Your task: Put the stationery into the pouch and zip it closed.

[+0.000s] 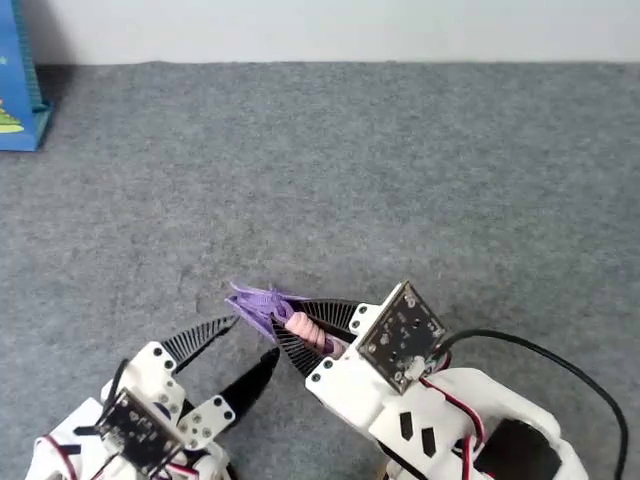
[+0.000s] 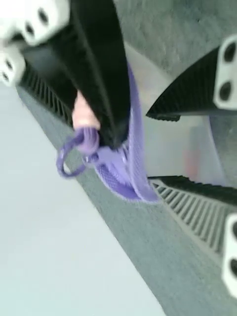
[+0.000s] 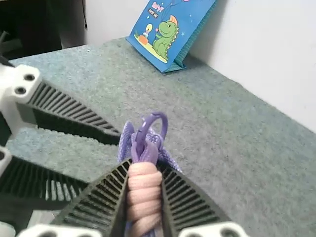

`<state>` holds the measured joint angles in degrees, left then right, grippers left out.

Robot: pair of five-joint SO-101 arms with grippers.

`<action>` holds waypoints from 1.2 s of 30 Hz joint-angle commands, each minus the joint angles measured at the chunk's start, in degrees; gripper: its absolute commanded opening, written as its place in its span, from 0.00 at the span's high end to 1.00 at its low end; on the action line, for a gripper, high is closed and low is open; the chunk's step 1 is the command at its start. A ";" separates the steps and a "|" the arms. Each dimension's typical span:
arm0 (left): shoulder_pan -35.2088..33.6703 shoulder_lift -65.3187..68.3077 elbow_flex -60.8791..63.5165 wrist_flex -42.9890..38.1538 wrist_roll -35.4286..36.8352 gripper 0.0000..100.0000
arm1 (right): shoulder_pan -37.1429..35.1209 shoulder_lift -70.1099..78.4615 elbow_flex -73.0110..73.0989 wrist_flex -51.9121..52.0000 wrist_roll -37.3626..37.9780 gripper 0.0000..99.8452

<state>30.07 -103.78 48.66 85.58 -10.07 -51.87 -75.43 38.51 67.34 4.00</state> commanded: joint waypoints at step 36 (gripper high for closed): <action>1.58 -0.53 8.31 -9.23 -0.44 0.66 | -14.99 -7.43 1.85 12.62 7.56 0.99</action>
<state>26.99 -104.04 55.87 78.90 -10.15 -64.18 -83.43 38.59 79.03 12.09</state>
